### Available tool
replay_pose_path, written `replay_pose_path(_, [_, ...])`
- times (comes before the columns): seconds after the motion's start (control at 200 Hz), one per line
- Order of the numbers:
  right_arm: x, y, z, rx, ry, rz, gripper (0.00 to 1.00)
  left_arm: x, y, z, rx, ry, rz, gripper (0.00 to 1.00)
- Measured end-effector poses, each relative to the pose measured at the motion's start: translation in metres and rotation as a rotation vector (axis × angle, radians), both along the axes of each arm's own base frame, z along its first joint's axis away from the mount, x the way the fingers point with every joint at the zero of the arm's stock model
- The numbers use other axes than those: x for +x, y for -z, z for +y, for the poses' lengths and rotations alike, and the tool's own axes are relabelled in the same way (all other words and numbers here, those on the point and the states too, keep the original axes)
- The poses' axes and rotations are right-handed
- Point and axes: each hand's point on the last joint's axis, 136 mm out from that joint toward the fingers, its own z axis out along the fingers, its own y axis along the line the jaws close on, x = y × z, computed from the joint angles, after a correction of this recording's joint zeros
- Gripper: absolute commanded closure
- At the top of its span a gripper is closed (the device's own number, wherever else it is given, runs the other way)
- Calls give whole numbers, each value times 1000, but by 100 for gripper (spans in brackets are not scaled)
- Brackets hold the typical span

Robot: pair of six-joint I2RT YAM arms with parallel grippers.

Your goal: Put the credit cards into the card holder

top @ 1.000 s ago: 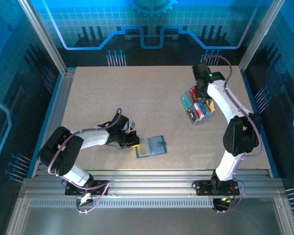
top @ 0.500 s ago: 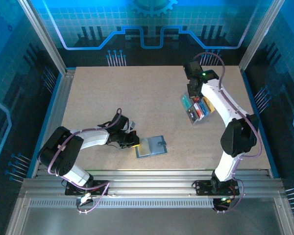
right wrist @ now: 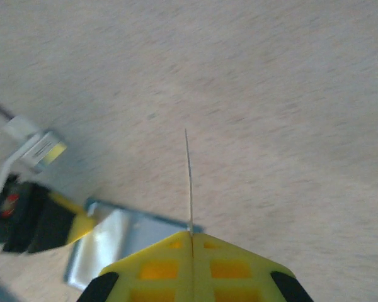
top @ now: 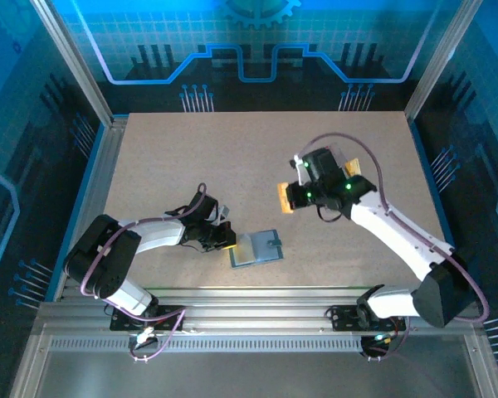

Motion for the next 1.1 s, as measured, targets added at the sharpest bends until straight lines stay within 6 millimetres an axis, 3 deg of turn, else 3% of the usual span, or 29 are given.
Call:
replay_pose_path(0.235, [-40,61,33,239,-80,149,100,-1,0,1,5,-1,3,100])
replay_pose_path(0.355, [-51,81,45,310,-94,205,100,-1,0,1,5,-1,3,100])
replay_pose_path(0.57, [-46,86,62,400,-112,199,100,-1,0,1,5,-1,2,100])
replay_pose_path(1.101, [-23,92,75,394,-114,169,100,-1,0,1,6,-2,5,100])
